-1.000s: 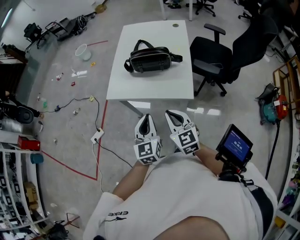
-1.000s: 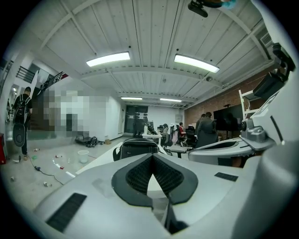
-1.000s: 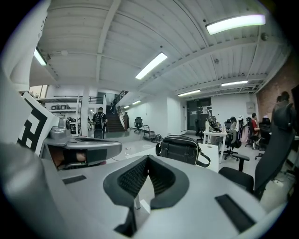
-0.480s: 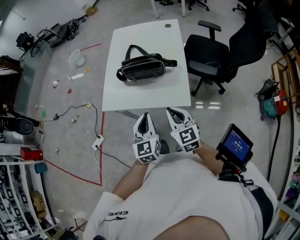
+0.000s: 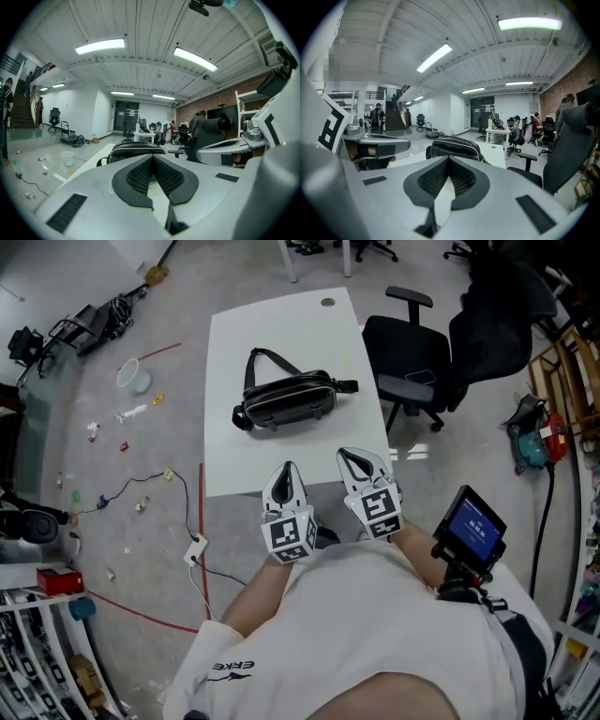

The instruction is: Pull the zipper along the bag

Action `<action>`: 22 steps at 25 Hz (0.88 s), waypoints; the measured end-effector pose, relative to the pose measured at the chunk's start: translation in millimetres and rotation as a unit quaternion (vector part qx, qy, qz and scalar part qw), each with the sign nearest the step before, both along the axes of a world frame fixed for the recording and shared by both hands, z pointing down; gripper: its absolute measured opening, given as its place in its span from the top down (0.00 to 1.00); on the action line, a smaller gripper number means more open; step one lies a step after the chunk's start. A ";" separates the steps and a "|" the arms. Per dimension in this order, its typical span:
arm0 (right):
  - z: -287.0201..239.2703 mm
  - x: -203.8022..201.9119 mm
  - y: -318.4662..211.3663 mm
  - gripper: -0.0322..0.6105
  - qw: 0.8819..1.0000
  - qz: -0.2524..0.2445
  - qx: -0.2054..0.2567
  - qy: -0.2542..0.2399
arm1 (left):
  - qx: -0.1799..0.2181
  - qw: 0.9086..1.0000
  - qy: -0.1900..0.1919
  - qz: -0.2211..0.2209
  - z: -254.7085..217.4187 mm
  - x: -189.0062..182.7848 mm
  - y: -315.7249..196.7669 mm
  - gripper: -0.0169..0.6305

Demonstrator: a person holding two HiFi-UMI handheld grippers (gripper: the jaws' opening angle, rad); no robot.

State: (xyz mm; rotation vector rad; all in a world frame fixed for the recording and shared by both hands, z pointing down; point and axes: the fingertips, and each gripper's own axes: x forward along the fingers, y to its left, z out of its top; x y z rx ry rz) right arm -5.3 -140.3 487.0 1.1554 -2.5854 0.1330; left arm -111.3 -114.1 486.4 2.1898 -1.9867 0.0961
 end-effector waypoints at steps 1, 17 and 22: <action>0.1 -4.7 -7.8 0.94 1.000 0.007 0.000 0.002 | 0.000 1.000 0.001 0.005 0.9 -6.0 -7.5 0.97; 11.4 -27.7 -92.3 0.94 0.991 0.123 0.003 0.051 | -0.011 0.998 0.016 0.055 15.1 -91.6 -85.0 0.97; 19.4 -0.4 -126.5 0.94 0.987 0.146 0.004 0.071 | -0.015 0.999 0.006 0.049 17.4 -95.3 -109.0 0.97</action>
